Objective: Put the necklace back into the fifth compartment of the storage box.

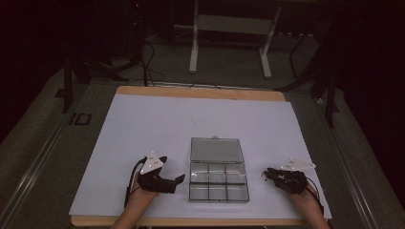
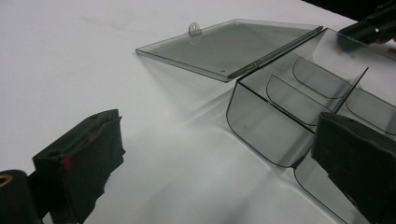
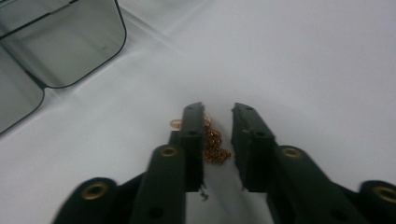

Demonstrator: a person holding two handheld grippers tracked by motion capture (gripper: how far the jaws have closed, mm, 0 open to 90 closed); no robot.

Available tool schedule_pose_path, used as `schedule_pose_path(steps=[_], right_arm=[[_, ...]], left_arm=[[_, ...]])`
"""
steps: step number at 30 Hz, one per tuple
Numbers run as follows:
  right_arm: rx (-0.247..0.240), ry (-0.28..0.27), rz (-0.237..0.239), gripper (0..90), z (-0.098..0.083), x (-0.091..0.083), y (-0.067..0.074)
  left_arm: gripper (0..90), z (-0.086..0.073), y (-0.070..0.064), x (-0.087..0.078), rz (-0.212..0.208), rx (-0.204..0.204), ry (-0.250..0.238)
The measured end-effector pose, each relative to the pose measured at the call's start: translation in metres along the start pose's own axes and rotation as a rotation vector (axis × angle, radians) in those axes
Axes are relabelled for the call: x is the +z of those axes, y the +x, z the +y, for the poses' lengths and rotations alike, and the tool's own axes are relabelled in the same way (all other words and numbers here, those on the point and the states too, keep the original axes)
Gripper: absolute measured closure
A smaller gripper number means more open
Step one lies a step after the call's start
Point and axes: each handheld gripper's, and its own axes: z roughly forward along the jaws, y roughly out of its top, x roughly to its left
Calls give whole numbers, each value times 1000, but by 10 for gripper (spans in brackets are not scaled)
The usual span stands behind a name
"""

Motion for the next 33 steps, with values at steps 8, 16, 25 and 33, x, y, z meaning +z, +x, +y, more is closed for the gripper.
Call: schedule_pose_path(steps=[8,16,25,33], right_arm=[[2,-6,-13,887,1,2,1],[-6,-57,-11,888,13,-12,7],[-18,-128,-20,888,31,-37,7],[-35,-182,-19,888,45,-59,10]], left_arm=[[30,0,0,0,2,3,-7],[30,-1,1,0,6,6,-6],[30,0,2,-1,11,4,-14],[30,0,3,-1,14,-1,-19]])
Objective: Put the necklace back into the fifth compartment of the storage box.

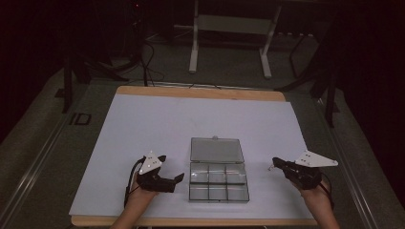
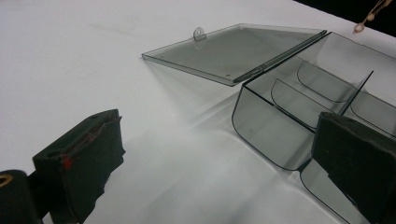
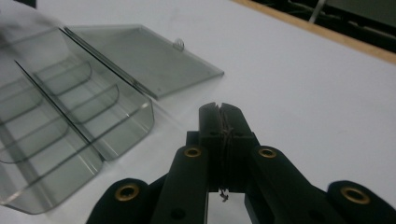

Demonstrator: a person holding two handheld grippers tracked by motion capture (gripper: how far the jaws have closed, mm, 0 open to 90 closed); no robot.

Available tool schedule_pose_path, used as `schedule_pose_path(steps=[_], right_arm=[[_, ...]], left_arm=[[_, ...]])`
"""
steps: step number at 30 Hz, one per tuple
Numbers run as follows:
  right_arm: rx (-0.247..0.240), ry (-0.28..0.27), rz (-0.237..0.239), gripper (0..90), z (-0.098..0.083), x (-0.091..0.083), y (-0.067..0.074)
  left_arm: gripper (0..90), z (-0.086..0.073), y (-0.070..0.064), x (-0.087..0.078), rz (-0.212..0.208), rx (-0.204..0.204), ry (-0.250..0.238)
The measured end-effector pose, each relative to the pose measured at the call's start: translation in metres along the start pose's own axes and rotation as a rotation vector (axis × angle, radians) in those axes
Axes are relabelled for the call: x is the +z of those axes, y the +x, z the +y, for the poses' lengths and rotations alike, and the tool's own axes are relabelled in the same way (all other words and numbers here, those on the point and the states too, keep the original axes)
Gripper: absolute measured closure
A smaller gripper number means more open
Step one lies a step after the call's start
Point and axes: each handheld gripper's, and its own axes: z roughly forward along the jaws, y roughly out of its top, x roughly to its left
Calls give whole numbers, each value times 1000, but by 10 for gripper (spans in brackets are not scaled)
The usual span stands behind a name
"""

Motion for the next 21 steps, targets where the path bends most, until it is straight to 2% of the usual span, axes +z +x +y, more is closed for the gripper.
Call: schedule_pose_path(steps=[7,21], right_arm=[[-26,-43,-2,888,16,-13,6],[-84,-100,49,888,47,-28,30]], left_arm=[[30,0,0,-1,-1,-3,-7],[31,0,0,-2,-5,-2,-11]])
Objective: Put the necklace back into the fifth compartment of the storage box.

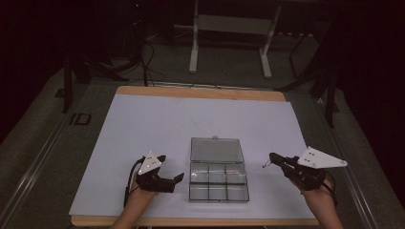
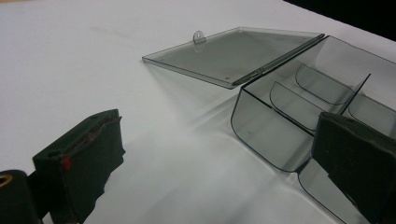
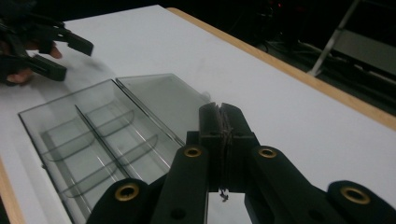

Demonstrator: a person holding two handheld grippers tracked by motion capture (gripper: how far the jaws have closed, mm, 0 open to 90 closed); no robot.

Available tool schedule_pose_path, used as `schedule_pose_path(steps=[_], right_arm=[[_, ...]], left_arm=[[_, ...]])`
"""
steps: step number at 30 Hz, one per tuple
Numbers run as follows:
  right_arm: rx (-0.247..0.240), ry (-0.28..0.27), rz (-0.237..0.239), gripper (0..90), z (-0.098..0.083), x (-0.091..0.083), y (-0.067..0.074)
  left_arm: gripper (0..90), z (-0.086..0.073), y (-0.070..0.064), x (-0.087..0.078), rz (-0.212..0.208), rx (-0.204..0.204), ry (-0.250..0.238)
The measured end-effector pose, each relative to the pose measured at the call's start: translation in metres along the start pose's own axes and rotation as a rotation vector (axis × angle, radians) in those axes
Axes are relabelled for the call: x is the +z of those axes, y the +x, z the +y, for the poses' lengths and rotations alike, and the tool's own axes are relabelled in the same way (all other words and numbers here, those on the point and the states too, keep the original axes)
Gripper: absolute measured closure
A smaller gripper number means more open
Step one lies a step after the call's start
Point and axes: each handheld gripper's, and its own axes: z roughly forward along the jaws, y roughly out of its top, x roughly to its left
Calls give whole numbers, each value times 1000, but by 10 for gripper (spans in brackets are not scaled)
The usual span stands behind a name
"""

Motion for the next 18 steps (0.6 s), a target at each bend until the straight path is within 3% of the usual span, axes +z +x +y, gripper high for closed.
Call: schedule_pose_path(steps=[9,18], right_arm=[[-39,-37,48,888,20,-1,16],[-86,-68,132,888,36,6,39]], left_arm=[[31,-1,-1,0,-3,5,0],[30,-1,1,-1,-1,-1,-4]])
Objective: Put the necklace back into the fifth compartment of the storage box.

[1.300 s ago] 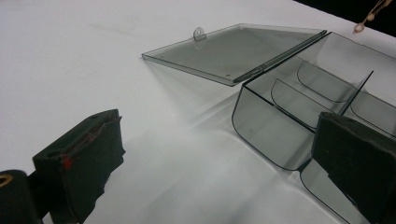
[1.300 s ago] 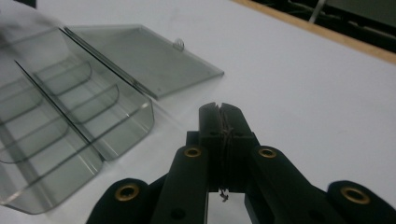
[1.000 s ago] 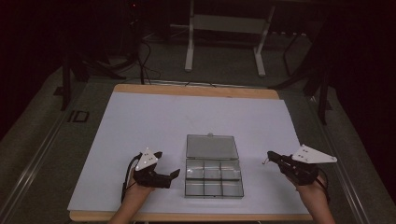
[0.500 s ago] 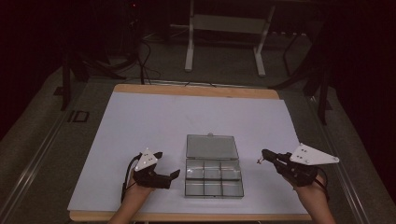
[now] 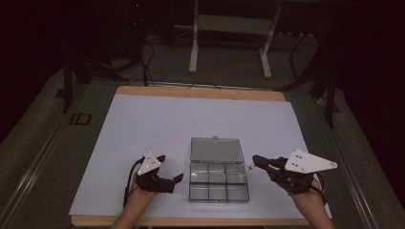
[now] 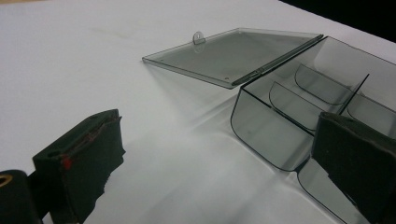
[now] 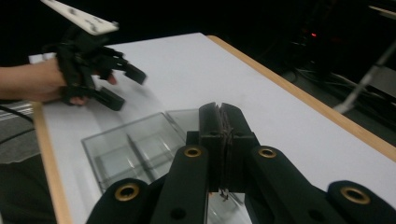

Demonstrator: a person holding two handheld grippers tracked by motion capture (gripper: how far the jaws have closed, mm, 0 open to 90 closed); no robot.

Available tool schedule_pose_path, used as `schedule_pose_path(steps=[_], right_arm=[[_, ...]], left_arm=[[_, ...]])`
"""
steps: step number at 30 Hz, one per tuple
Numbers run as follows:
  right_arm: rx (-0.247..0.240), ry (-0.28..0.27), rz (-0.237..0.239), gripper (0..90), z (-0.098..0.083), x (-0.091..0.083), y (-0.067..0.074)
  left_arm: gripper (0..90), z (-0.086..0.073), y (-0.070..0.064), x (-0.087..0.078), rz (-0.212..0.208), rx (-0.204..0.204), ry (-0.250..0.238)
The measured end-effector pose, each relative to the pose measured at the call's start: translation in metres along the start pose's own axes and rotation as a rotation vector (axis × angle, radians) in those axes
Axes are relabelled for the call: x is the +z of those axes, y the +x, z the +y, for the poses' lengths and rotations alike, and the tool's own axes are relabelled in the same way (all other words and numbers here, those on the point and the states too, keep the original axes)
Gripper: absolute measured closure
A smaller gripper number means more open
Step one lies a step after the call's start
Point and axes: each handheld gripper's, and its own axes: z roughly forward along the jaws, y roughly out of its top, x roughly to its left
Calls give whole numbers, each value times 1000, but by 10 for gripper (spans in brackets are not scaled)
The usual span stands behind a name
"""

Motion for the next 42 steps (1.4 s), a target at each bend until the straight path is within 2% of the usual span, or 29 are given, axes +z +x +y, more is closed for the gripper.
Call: schedule_pose_path(steps=[6,8,19,26,42], right_arm=[[-15,-7,50,888,4,11,12],[-18,1,79,887,3,20,20],[1,55,153,887,-19,53,34],[6,105,178,887,-37,73,40],[43,213,184,887,-71,101,39]], left_arm=[[30,0,1,-1,2,2,-3],[30,0,1,-2,0,2,-6],[30,-1,1,-1,0,2,-1],[30,-2,1,-3,1,3,-10],[30,-4,1,-1,0,1,1]])
